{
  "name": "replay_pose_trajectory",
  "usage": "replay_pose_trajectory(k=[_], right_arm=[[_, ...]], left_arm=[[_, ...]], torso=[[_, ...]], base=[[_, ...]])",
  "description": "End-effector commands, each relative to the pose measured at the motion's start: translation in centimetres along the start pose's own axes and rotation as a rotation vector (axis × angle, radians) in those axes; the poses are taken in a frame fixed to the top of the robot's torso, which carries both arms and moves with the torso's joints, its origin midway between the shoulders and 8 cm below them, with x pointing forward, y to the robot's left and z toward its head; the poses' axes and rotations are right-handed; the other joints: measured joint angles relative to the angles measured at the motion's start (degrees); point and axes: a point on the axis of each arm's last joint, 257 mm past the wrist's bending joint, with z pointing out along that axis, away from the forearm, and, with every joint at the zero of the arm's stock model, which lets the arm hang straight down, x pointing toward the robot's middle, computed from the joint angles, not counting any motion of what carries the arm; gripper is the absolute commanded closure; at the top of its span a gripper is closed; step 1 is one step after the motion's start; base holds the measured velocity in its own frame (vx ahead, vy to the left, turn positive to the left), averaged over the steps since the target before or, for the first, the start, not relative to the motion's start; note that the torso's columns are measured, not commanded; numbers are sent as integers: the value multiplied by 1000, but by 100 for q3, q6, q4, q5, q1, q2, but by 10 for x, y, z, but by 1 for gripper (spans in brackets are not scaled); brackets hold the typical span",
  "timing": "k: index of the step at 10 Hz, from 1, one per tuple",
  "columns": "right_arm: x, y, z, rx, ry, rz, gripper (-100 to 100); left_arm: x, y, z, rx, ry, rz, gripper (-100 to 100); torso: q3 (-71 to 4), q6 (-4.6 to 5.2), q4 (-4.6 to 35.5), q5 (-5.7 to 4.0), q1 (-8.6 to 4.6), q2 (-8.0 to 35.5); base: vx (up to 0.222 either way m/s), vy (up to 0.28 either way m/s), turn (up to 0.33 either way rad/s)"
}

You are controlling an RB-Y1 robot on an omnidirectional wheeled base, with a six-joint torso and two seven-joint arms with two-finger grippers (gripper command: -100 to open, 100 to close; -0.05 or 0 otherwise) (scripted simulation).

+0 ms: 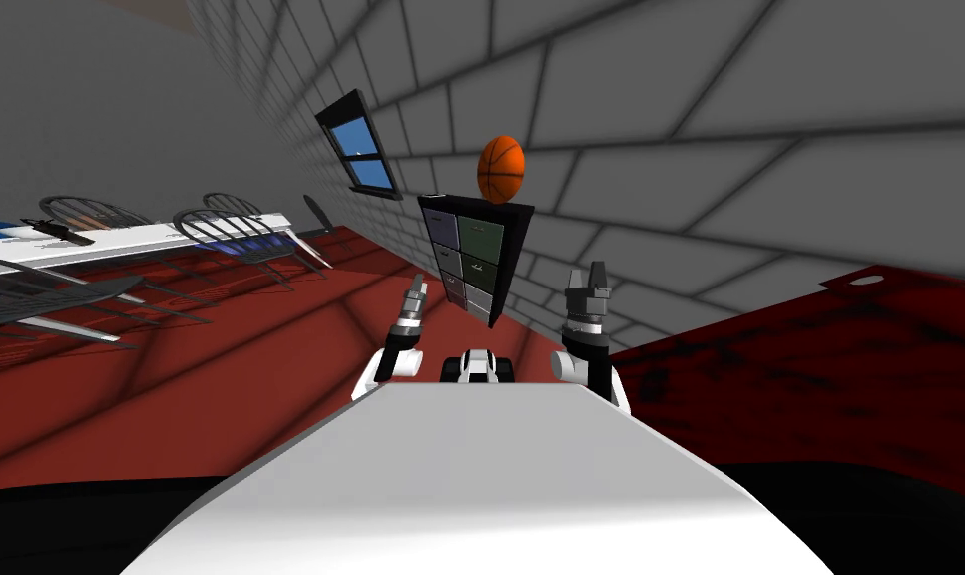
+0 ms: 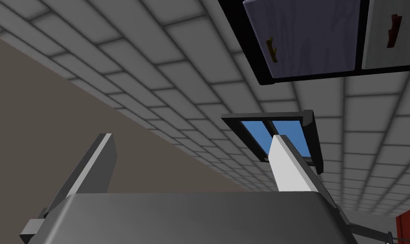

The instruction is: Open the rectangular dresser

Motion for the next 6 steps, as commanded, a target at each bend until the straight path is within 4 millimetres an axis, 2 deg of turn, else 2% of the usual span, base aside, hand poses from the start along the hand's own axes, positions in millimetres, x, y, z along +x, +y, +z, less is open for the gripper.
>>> replay_pose_trajectory(k=[1,6], right_arm=[[0,0,0,0,0,0,0],[0,0,0,0,0,0,0]], left_arm=[[13,18,2,-30,21,-1,-100],[35,47,2,-80,50,-11,-100]], torso=[[-3,1,-1,0,0,-4],[0,0,0,0,0,0]], base=[[75,-27,-59],[83,-23,-53]])
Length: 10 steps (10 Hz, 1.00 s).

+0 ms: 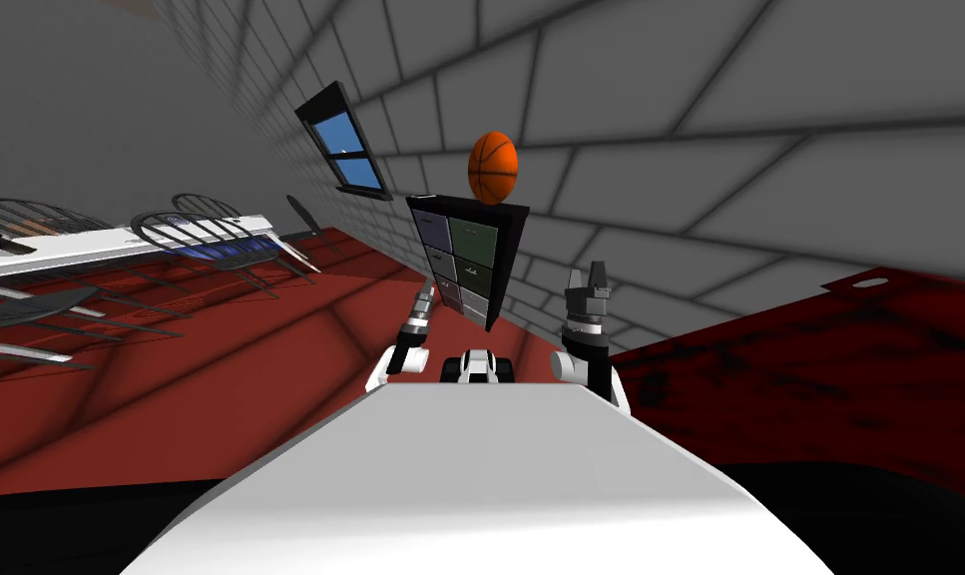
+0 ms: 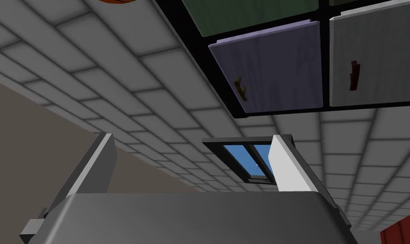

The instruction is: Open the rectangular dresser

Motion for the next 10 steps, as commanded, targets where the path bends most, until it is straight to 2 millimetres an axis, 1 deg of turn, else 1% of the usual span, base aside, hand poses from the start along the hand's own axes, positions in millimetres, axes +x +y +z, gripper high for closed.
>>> replay_pose_trajectory(k=[1,5,6,10], right_arm=[[0,0,0,0,0,0,0],[0,0,0,0,0,0,0],[0,0,0,0,0,0,0],[0,0,0,0,0,0,0]], left_arm=[[13,14,1,-24,14,-7,-100],[30,35,2,-60,46,-6,-100],[40,47,1,-80,70,2,-100],[58,75,-3,-125,132,31,-100]], torso=[[1,0,1,0,1,1],[-2,0,-1,0,-1,-4],[-4,0,-1,-1,-2,-6],[-3,0,-1,2,5,-6]], base=[[76,-21,-62],[72,-22,-49],[93,-46,-107],[111,-20,-66]])
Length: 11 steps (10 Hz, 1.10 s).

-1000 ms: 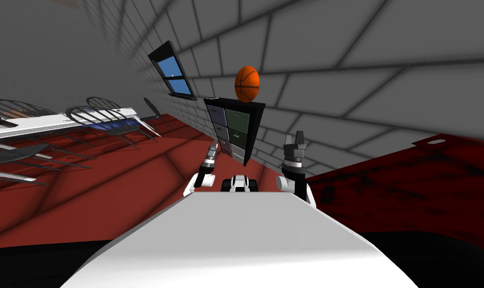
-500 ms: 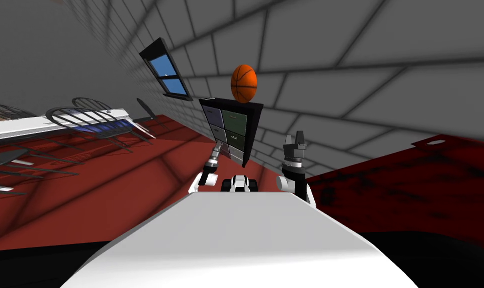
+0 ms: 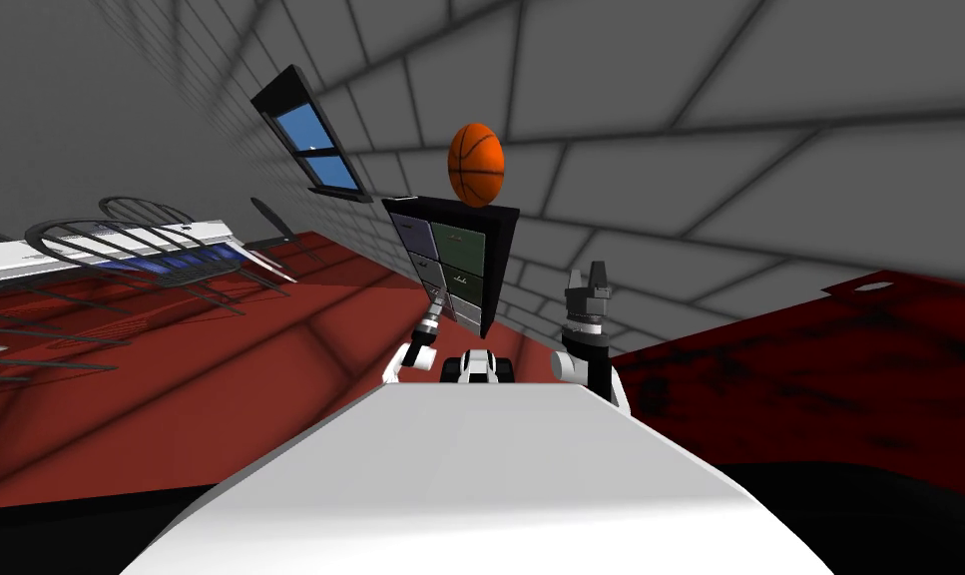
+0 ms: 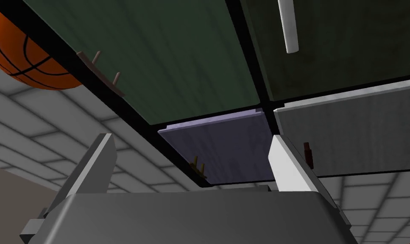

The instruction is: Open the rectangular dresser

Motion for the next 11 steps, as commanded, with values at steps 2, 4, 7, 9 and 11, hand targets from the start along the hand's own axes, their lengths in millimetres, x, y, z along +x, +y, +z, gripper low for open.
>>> replay_pose_trajectory(k=[2,4,7,9,11], right_arm=[[0,0,0,0,0,0,0],[0,0,0,0,0,0,0],[0,0,0,0,0,0,0],[0,0,0,0,0,0,0],[0,0,0,0,0,0,0]], left_arm=[[17,28,0,-45,58,33,-100],[25,42,-1,-69,89,51,-100],[36,62,-3,-101,129,76,-100],[41,72,-5,-117,149,90,-100],[42,77,-5,-123,155,95,-100]], torso=[[4,1,2,-3,-8,6],[5,0,2,-1,-3,8],[-1,0,0,-1,-2,0],[6,0,3,-3,-8,10],[2,1,1,-2,-6,3]], base=[[100,-25,-66],[90,-20,-78],[98,-12,-56],[72,-16,-45],[58,-17,-40]])
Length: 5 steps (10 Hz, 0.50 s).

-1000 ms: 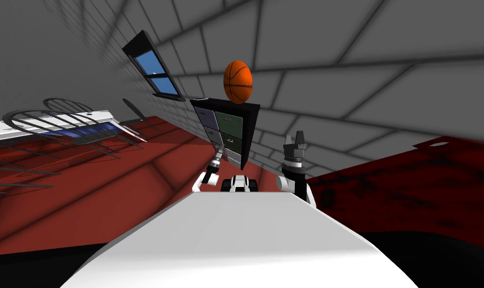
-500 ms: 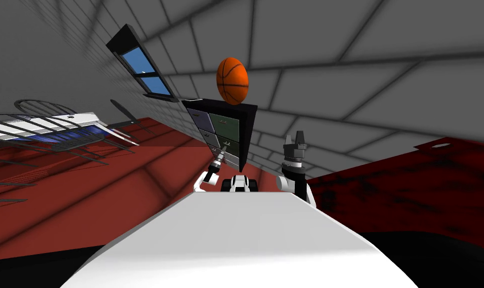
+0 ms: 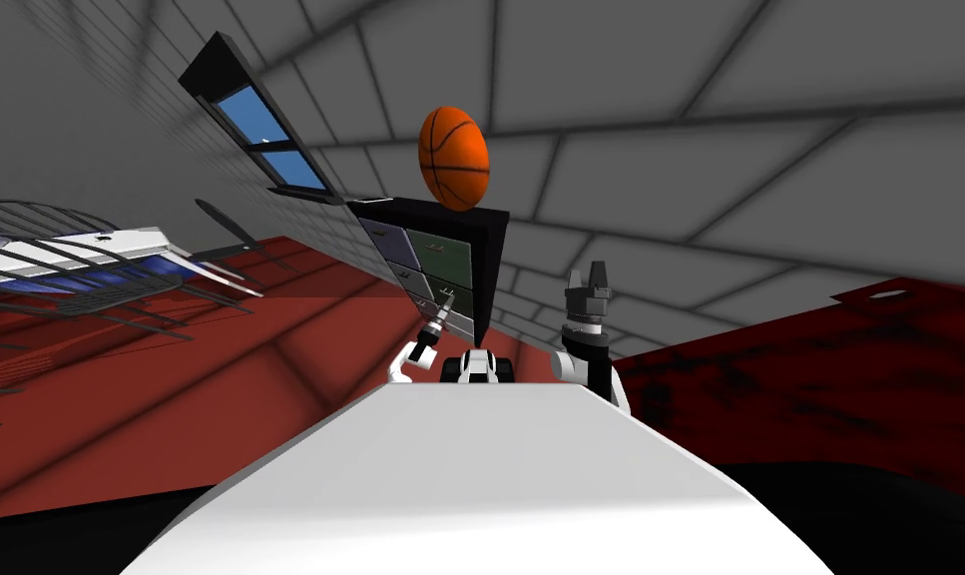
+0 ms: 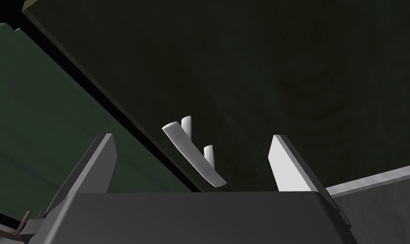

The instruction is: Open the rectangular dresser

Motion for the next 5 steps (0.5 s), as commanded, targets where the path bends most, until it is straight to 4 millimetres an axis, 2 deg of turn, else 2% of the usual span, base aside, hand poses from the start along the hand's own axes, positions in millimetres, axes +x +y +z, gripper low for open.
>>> replay_pose_trajectory(k=[1,2,3,4,5], right_arm=[[0,0,0,0,0,0,0],[0,0,0,0,0,0,0],[0,0,0,0,0,0,0],[0,0,0,0,0,0,0],[0,0,0,0,0,0,0]], left_arm=[[-5,-3,6,-3,-2,2,-100],[-2,-2,3,1,-1,2,-100],[-3,-2,4,-1,-1,2,100],[-3,-5,2,3,3,2,100],[-3,-5,1,4,4,2,100]], torso=[[5,-2,2,0,3,11],[-1,0,0,0,-1,-3],[1,-1,0,0,3,4],[7,-1,3,1,6,13],[11,-20,-20,14,45,12]], base=[[74,-22,-27],[48,-13,-8],[8,-3,2],[-82,53,9],[-176,65,32]])
